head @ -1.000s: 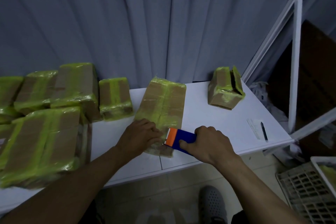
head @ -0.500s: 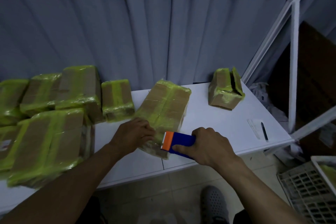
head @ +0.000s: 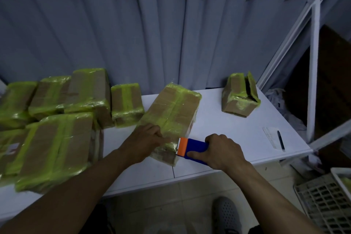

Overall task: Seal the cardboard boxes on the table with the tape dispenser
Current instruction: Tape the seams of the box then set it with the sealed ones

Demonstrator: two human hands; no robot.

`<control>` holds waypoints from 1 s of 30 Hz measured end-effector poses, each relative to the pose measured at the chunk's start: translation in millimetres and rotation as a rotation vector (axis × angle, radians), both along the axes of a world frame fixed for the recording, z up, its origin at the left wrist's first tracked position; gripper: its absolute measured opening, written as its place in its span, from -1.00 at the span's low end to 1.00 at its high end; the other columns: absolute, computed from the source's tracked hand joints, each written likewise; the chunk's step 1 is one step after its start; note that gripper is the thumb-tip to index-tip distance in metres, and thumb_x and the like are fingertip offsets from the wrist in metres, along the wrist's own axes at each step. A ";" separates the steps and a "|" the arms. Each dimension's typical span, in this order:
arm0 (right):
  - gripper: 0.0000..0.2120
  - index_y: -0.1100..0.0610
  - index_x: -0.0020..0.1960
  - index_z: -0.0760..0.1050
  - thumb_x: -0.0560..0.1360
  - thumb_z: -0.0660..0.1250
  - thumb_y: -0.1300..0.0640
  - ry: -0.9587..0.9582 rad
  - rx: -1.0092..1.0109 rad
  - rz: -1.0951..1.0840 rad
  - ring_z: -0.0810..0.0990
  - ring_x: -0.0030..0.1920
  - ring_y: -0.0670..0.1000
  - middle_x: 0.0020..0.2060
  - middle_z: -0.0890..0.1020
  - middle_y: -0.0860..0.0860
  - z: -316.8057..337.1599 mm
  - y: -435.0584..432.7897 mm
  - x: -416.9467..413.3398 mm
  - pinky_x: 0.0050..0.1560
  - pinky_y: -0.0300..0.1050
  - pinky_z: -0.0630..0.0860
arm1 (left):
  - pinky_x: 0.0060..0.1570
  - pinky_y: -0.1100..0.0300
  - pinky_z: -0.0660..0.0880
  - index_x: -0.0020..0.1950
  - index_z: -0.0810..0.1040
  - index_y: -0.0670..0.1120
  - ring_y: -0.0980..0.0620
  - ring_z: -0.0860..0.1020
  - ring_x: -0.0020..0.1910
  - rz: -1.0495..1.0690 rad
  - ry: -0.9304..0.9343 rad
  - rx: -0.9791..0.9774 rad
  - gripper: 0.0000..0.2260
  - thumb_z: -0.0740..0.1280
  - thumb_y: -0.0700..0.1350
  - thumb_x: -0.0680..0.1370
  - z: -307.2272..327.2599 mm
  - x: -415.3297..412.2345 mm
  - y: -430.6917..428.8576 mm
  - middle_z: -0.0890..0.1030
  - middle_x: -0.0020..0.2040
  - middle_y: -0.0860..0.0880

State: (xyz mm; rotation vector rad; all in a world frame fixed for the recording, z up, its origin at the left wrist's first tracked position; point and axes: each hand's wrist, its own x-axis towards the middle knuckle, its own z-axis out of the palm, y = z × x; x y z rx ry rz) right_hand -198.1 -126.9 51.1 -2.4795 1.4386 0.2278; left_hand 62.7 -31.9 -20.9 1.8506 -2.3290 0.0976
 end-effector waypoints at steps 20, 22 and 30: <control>-0.29 0.00 0.11 0.55 0.32 0.32 -0.58 -0.049 0.039 0.014 0.66 -0.14 -0.05 -0.11 0.64 -0.09 2.4 5.0 -6.5 -0.09 -0.10 0.65 | -0.11 0.33 0.49 0.06 0.70 0.09 0.12 0.57 -0.09 -0.098 0.213 -0.133 -0.64 0.65 -0.08 0.30 -10.8 -24.5 -6.3 0.66 0.00 0.12; -0.30 -0.01 0.09 0.53 0.31 0.32 -0.59 -0.072 0.052 0.016 0.65 -0.15 -0.07 -0.14 0.61 -0.12 7.2 7.3 -8.5 -0.12 -0.12 0.63 | -0.16 0.25 0.59 0.03 0.71 0.07 0.07 0.62 -0.09 -0.126 0.202 -0.134 -0.62 0.67 -0.12 0.26 -10.3 -20.8 -5.0 0.68 0.00 0.09; -0.35 -0.03 -0.09 0.49 0.27 0.33 -0.61 -0.111 0.096 0.001 0.59 -0.25 -0.13 -0.27 0.57 -0.14 25.5 7.3 -22.4 -0.28 -0.21 0.49 | -0.06 0.15 0.59 0.09 0.69 0.17 0.21 0.53 0.09 0.027 0.339 -0.065 -0.83 0.37 0.09 0.54 -8.1 5.4 3.6 0.64 0.08 0.22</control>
